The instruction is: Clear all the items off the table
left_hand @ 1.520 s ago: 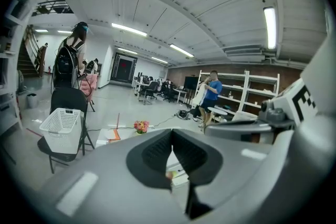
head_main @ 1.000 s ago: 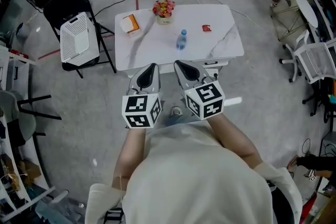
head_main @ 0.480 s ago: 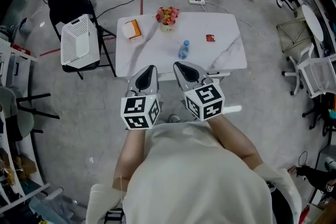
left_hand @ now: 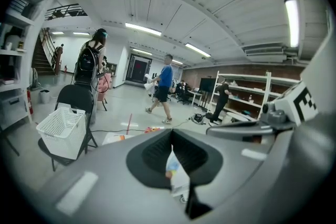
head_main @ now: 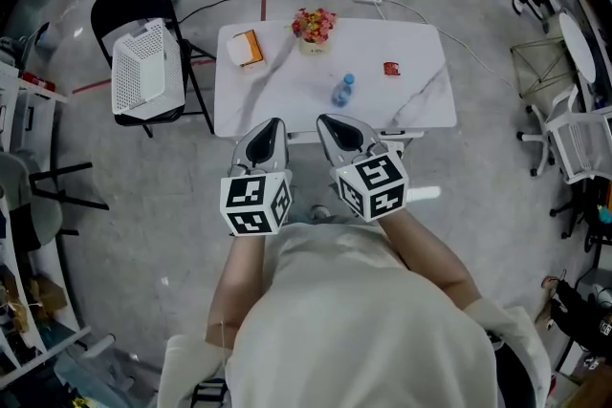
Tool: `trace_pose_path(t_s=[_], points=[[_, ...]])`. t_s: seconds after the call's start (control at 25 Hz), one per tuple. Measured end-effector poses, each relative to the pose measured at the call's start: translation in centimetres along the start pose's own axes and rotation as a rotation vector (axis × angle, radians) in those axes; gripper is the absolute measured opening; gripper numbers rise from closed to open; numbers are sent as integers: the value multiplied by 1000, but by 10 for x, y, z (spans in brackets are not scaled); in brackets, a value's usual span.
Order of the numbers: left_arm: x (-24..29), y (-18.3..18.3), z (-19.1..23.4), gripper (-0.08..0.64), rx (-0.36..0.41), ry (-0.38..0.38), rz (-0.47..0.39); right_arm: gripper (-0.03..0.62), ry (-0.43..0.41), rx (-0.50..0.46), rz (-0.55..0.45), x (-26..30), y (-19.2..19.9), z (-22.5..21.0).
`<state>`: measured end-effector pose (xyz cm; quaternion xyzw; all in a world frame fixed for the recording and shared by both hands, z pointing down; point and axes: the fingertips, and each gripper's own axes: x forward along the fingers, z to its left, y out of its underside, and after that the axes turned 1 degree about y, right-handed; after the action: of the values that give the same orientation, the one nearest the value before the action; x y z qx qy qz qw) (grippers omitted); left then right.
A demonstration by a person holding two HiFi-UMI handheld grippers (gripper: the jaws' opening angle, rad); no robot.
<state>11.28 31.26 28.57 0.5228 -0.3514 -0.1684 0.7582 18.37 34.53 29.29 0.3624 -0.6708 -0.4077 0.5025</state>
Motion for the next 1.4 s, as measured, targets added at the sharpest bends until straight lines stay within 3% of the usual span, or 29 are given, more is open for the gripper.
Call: trace_pose_path(t_s=[0.88,1.4], points=[[101,-30,160,11,7,-22,81,-5,11,39,95,185,-29,-12],[150,-20,239,11,-23,-36,152,-5,24,76,193,282,-25,-17]])
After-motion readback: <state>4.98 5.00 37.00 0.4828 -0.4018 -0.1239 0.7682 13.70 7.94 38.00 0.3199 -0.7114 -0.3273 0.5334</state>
